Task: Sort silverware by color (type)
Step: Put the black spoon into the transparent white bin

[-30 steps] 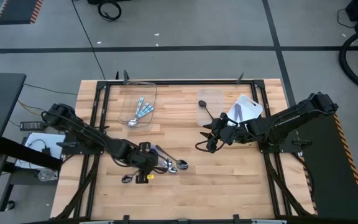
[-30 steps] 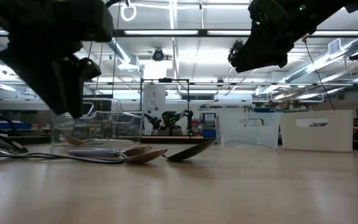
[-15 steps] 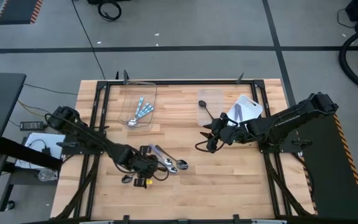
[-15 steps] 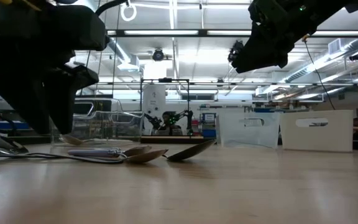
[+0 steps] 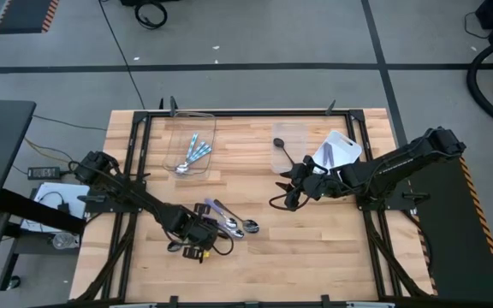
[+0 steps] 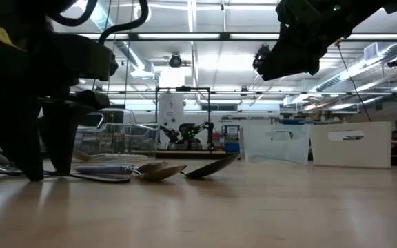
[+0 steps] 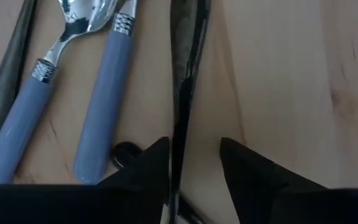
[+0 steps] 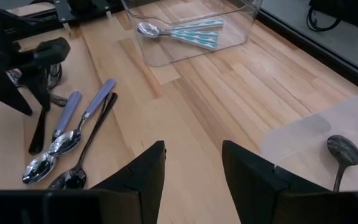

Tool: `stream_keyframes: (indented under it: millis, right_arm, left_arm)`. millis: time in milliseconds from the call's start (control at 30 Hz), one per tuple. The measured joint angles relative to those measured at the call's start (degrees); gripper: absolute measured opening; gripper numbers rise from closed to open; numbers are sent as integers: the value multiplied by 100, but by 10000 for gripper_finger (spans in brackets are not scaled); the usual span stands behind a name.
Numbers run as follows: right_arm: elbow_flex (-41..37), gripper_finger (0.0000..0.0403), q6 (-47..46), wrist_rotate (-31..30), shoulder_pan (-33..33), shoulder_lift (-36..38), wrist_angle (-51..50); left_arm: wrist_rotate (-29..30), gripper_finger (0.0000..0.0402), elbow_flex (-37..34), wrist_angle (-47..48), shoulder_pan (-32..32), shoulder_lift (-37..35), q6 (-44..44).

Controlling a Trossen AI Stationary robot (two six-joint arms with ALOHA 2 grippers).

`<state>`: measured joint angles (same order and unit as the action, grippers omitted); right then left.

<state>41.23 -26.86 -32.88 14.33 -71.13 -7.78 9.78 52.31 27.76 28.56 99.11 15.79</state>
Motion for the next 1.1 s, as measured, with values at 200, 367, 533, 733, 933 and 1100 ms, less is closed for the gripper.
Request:
stream_keyframes:
  millis: [200, 367, 533, 733, 933, 1100]
  right_arm:
    - [0, 169, -1, 0, -1, 0, 5]
    - [0, 169, -1, 0, 0, 0, 3]
    - [0, 169, -1, -1, 0, 0, 5]
    - [0, 169, -1, -2, -2, 0, 7]
    - [0, 169, -1, -2, -2, 0, 31]
    - [0, 169, -1, -2, -2, 0, 36]
  left_arm:
    - [-108, 98, -7, 28, 3, 13, -82]
    - [-203, 42, -9, 72, -1, 15, -253]
    - [-251, 14, -10, 114, -3, -24, -366]
    - [-258, 11, 20, 297, -26, -171, -489]
    - [-213, 2, 55, 274, -51, -297, -491]
    - [-198, 2, 66, 281, -61, -449, -452]
